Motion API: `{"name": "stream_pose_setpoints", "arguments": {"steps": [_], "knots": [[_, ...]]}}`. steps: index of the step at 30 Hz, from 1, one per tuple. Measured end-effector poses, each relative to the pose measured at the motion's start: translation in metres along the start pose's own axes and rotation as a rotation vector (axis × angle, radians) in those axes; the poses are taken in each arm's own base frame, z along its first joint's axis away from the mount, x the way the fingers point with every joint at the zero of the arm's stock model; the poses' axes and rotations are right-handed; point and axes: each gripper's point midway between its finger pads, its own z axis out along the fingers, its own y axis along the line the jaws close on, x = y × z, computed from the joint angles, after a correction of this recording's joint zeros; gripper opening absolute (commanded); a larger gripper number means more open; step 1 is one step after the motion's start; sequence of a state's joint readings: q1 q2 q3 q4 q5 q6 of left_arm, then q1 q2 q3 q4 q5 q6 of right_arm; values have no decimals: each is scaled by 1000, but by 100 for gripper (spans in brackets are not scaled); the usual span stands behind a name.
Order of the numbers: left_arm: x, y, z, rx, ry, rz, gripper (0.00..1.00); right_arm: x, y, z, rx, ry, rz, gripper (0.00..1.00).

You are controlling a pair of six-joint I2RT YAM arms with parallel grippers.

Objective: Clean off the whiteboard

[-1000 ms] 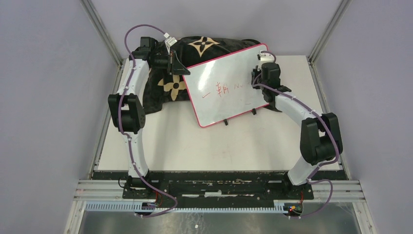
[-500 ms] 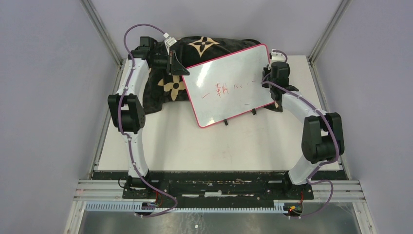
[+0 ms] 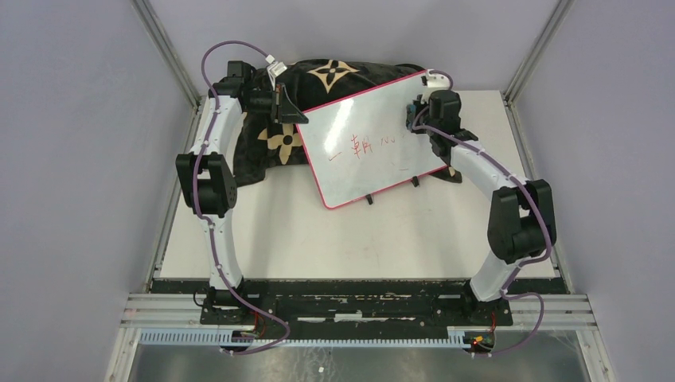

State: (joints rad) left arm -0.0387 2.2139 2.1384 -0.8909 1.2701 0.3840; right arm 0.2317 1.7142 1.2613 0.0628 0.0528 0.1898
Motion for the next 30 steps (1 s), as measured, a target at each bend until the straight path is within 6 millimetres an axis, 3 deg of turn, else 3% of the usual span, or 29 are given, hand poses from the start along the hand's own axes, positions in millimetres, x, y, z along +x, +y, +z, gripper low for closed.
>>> {"name": "stream_pose_setpoints", "arguments": {"steps": [5,8,16,24,30], "knots": [[0,0,0,-2,1,-1,3,-15,33,6,-62,-20,-19,1],[0,0,0,-3,2,-1,3,-16,39,7,-64,-19,-25,1],[0,0,1,-1,2,0,3,-10,24,5,4,-25,-38,1],[-4,-2,0,-3,1,10,3,25,-24,-6,146,41,-52,1],[-4,-2,0,-3,0,10,3,34,-27,-9,154,42,-44,1]]}}
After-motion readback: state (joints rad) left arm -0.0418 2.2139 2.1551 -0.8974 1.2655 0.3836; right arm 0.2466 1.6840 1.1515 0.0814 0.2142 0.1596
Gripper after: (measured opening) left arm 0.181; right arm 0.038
